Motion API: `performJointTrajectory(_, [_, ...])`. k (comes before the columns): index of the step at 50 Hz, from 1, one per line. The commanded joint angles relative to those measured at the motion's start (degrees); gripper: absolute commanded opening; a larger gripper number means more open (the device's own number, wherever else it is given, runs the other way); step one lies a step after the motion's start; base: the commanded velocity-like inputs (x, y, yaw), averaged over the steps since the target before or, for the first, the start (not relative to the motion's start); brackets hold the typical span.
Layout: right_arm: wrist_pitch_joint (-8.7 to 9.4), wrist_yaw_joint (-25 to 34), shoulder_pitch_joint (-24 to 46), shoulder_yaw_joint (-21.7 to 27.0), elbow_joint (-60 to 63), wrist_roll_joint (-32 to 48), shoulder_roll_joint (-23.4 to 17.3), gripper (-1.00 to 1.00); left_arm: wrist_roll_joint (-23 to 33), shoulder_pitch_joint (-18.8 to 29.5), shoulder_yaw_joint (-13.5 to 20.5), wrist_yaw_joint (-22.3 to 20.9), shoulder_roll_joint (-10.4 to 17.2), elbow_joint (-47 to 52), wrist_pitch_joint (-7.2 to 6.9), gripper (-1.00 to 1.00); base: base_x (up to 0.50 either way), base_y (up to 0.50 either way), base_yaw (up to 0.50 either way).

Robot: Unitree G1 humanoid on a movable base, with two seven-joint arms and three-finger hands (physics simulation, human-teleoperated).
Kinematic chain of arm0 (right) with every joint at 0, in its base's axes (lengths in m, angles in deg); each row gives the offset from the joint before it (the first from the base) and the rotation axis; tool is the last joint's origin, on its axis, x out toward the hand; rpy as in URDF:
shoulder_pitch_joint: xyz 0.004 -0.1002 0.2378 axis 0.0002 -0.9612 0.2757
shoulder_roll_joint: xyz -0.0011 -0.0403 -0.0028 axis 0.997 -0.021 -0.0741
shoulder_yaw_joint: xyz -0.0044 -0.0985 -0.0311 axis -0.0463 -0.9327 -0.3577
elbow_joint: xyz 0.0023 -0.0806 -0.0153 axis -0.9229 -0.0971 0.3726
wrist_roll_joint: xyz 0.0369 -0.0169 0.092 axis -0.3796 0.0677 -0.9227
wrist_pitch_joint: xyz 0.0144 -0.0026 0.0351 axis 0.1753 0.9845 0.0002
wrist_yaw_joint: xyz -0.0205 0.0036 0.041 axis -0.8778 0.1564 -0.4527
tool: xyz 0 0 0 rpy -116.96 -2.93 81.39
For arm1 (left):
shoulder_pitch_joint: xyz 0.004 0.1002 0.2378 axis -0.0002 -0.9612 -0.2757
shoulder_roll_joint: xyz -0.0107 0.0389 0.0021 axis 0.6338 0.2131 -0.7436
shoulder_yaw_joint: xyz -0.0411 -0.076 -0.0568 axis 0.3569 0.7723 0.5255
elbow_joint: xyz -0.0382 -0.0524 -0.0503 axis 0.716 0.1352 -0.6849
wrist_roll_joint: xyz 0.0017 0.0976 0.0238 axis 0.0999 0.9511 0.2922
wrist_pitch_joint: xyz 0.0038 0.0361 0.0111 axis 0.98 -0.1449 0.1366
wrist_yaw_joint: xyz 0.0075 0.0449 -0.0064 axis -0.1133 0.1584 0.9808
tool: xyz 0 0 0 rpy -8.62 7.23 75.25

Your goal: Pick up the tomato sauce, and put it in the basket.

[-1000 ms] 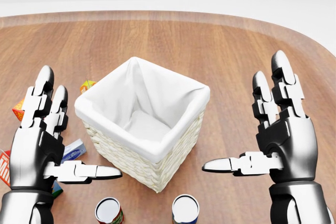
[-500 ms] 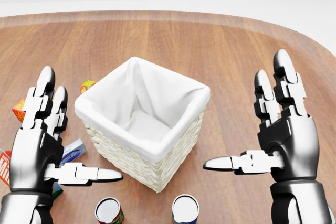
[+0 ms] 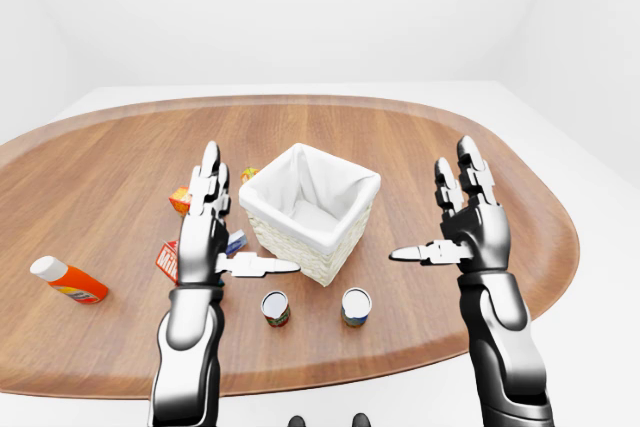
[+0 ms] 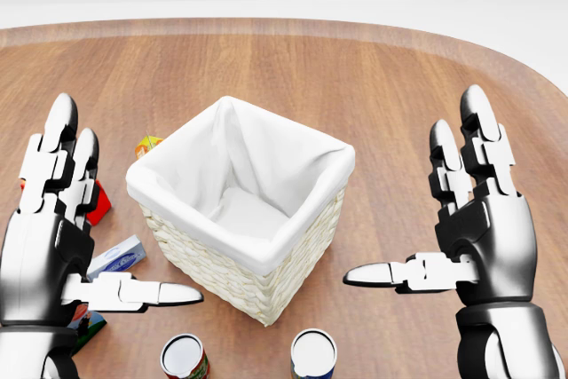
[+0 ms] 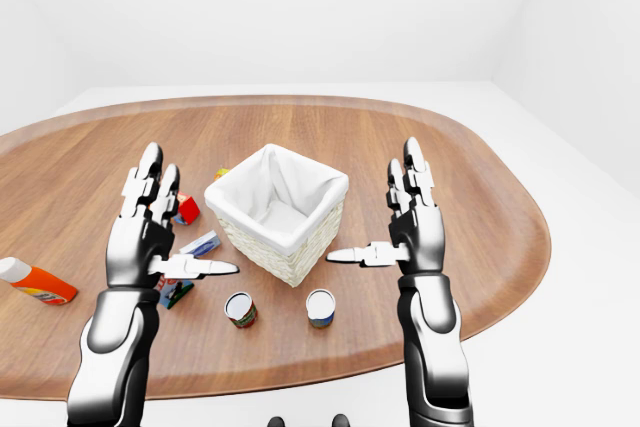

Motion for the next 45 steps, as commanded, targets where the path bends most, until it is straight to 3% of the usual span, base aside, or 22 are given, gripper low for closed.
performJointTrajectory(1, [0.00, 0.1, 0.1, 0.1, -0.1, 0.1, 0.0, 1.00, 2.5, -0.4, 0.2, -0.9, 0.4, 3.3, 0.00, 1.00, 0.00, 0.00, 0.00])
performJointTrajectory(9, [0.00, 0.1, -0.3, -0.4, -0.5, 0.4, 0.2, 1.00, 7.8, -1.3, 0.3, -3.0, 0.7, 6.6, 0.00, 1.00, 0.00, 0.00, 0.00])
performJointTrajectory(29, [0.00, 0.0, -0.3, -0.2, 0.2, 0.2, 0.1, 1.00, 13.2, -2.0, 1.0, -6.3, 0.8, 10.3, 0.00, 1.00, 0.00, 0.00, 0.00])
performJointTrajectory(45, [0.00, -0.1, -0.1, -0.2, -0.2, 0.3, 0.1, 1.00, 18.0, -6.1, 0.5, -8.4, 0.4, 8.9, 0.00, 1.00, 0.00, 0.00, 0.00])
